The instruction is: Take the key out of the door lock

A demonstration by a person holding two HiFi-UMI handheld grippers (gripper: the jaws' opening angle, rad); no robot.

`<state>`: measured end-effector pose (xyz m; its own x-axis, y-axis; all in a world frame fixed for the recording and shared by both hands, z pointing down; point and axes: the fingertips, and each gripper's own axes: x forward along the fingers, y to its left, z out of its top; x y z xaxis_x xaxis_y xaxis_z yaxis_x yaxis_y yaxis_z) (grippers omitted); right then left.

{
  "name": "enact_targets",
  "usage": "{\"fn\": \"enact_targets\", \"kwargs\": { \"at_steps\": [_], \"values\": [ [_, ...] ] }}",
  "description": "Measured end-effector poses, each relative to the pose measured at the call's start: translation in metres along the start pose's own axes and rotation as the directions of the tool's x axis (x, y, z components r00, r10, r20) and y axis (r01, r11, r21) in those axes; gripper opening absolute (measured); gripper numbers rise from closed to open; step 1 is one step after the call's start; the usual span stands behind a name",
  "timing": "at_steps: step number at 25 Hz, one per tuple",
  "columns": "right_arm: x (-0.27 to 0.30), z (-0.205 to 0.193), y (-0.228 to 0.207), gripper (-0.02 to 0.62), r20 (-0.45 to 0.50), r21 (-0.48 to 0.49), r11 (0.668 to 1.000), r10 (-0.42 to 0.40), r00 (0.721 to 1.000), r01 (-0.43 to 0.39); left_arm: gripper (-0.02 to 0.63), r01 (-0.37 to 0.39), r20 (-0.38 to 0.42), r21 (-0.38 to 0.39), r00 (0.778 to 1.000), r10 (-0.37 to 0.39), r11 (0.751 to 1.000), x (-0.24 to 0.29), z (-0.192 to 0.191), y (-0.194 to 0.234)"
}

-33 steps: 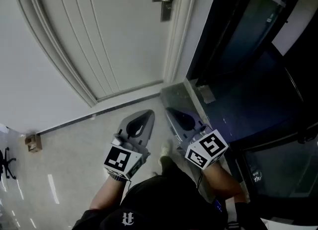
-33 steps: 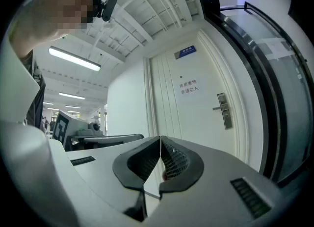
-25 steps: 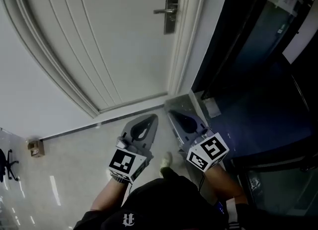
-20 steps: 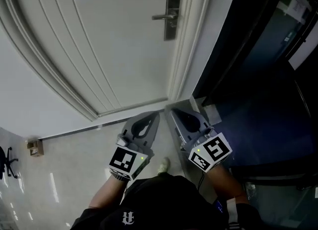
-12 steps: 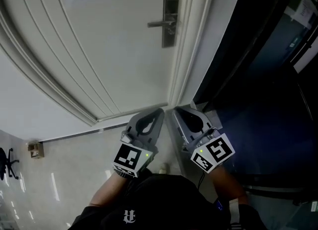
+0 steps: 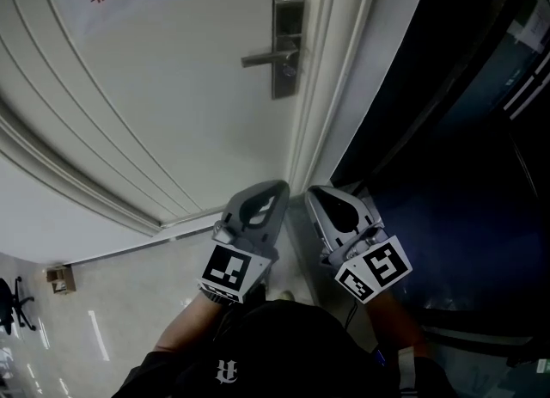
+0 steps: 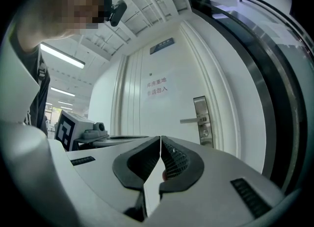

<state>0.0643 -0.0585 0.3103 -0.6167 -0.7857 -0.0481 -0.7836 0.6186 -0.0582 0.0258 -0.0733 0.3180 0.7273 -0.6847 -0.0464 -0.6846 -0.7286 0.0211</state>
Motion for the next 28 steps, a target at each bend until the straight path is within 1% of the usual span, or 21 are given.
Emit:
{"fn": "enact_targets", "kwargs": {
  "at_steps": [7, 12, 14, 15, 16, 17, 18, 19, 20, 23, 25, 27, 28],
  "values": [
    [0.056, 0.006, -0.041, 0.020, 0.028, -0.020, 0.998, -0.063, 0.998, 0.064, 0.006, 0.072, 0.026, 0.014, 0.997, -0.072, 0.997, 0.054, 0.003, 0.050],
    [0.089, 0.013, -0.066, 0.018, 0.049, -0.021, 0.993, -0.118, 0.992, 0.119, 0.005, 0.116, 0.029, -0.023, 0.993, -0.115, 0.993, 0.088, 0.002, 0.082],
    [0.098, 0.014, -0.074, 0.020, 0.055, -0.018, 0.990, -0.136, 0.989, 0.137, 0.006, 0.135, 0.041, -0.063, 0.990, -0.132, 0.989, 0.101, 0.001, 0.092],
    [0.103, 0.014, -0.077, 0.018, 0.056, -0.016, 0.990, -0.141, 0.988, 0.142, 0.006, 0.139, 0.047, -0.097, 0.990, -0.135, 0.985, 0.107, -0.001, 0.097],
    [0.107, 0.015, -0.080, 0.018, 0.056, -0.014, 0.989, -0.143, 0.988, 0.144, 0.006, 0.142, 0.052, -0.145, 0.989, -0.136, 0.979, 0.113, -0.003, 0.103],
    [0.110, 0.015, -0.083, 0.020, 0.057, -0.012, 0.989, -0.145, 0.988, 0.146, 0.006, 0.142, 0.058, -0.208, 0.989, -0.133, 0.968, 0.119, -0.005, 0.110],
    [0.112, 0.017, -0.087, 0.020, 0.059, -0.009, 0.989, -0.147, 0.987, 0.148, 0.006, 0.141, 0.065, -0.283, 0.990, -0.128, 0.949, 0.125, -0.008, 0.116],
    [0.114, 0.020, -0.091, 0.020, 0.066, -0.005, 0.989, -0.148, 0.987, 0.149, 0.006, 0.138, 0.076, -0.361, 0.990, -0.119, 0.922, 0.131, -0.011, 0.123],
    [0.116, 0.023, -0.096, 0.020, 0.075, 0.001, 0.989, -0.148, 0.986, 0.148, 0.006, 0.136, 0.088, -0.436, 0.990, -0.109, 0.890, 0.138, -0.014, 0.130],
    [0.122, 0.032, -0.108, 0.020, 0.103, 0.010, 0.992, -0.129, 0.986, 0.128, 0.006, 0.138, 0.124, -0.621, 0.989, -0.077, 0.772, 0.158, -0.021, 0.146],
    [0.125, 0.036, -0.114, 0.020, 0.112, 0.009, 0.995, -0.103, 0.988, 0.102, 0.006, 0.123, 0.138, -0.704, 0.990, -0.036, 0.700, 0.170, -0.024, 0.154],
    [0.127, 0.041, -0.121, 0.020, 0.115, 0.009, 0.997, -0.077, 0.990, 0.076, 0.008, 0.097, 0.142, -0.768, 0.990, 0.020, 0.633, 0.179, -0.028, 0.161],
    [0.128, 0.042, -0.125, 0.020, 0.117, 0.011, 0.998, -0.066, 0.991, 0.065, 0.008, 0.086, 0.142, -0.800, 0.989, 0.048, 0.594, 0.184, -0.030, 0.164]
  ]
}}
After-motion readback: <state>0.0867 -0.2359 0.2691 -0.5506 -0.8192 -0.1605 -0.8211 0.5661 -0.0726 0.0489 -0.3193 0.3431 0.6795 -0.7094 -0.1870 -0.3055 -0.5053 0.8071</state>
